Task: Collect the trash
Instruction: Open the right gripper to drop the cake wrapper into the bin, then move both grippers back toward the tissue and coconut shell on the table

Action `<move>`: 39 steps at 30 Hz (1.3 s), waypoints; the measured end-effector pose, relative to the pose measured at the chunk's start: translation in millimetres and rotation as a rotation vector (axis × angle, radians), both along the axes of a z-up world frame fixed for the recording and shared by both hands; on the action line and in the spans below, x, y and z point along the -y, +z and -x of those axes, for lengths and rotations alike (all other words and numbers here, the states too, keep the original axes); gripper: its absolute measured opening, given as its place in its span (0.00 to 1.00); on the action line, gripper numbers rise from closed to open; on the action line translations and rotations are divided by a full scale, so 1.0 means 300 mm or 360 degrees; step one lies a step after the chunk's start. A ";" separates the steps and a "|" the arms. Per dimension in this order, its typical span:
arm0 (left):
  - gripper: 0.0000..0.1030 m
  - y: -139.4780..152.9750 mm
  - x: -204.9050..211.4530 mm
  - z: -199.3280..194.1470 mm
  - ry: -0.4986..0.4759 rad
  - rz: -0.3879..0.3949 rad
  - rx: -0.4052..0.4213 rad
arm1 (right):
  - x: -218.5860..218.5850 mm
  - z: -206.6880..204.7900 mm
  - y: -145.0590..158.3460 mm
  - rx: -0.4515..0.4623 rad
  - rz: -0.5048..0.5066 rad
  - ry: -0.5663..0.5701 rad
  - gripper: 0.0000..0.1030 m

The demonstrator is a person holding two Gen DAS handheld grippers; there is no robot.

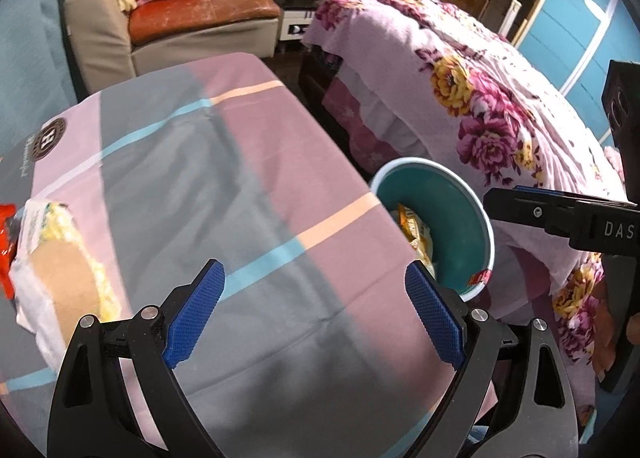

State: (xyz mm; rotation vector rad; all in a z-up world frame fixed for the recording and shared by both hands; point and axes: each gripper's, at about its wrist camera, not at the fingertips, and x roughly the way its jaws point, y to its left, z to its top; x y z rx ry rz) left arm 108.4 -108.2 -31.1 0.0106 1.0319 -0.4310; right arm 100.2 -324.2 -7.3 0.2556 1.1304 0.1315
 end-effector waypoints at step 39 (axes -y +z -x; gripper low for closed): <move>0.86 -0.202 -0.794 0.072 0.0475 -0.0059 -0.0104 | -0.698 -0.048 -0.076 -0.0169 0.0073 0.0508 0.75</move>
